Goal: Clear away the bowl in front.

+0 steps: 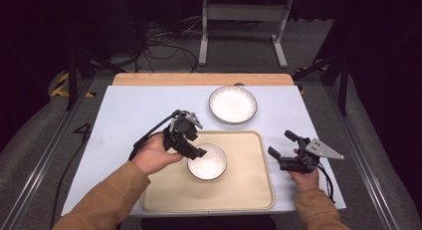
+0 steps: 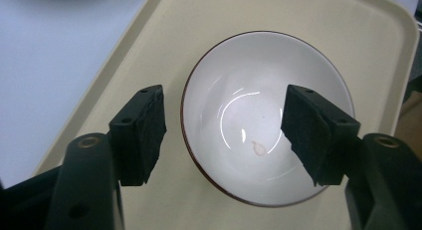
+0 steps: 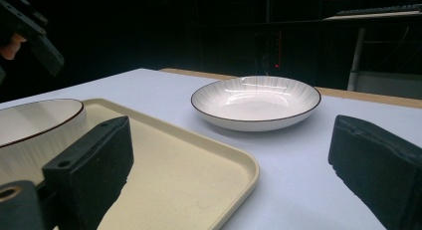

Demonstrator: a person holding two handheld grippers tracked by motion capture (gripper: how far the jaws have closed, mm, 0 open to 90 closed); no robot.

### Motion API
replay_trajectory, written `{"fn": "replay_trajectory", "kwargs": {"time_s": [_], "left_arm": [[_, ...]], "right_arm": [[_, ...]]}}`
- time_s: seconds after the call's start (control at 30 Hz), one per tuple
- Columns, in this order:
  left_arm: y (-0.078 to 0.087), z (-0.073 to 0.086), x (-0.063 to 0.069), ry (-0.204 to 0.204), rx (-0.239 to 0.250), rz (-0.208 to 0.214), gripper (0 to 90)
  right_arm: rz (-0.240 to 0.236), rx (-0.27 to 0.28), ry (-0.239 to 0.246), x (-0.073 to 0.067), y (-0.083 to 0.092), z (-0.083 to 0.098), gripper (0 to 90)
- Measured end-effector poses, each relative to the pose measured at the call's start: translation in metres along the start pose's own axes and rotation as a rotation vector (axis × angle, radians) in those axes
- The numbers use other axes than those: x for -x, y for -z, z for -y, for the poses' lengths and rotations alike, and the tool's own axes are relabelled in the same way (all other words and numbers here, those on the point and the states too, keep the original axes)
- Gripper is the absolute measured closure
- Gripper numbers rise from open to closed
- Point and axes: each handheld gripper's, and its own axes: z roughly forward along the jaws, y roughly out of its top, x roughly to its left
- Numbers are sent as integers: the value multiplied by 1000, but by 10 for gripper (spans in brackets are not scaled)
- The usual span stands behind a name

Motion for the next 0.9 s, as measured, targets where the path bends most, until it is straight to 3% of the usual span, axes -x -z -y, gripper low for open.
{"fn": "replay_trajectory", "kwargs": {"time_s": [0.17,0.4,0.57,0.7,0.9], "left_arm": [[20,13,6,-9,75,-36,269],[42,37,9,15,181,-84,233],[50,56,8,21,236,-108,219],[51,67,7,19,252,-150,211],[60,97,2,42,371,-169,190]], "right_arm": [[-2,-1,-4,1,0,0,44],[0,0,-9,1,0,0,44],[1,-1,-9,1,0,0,44],[-3,0,-10,1,0,0,36],[9,-2,-5,1,1,0,24]]}}
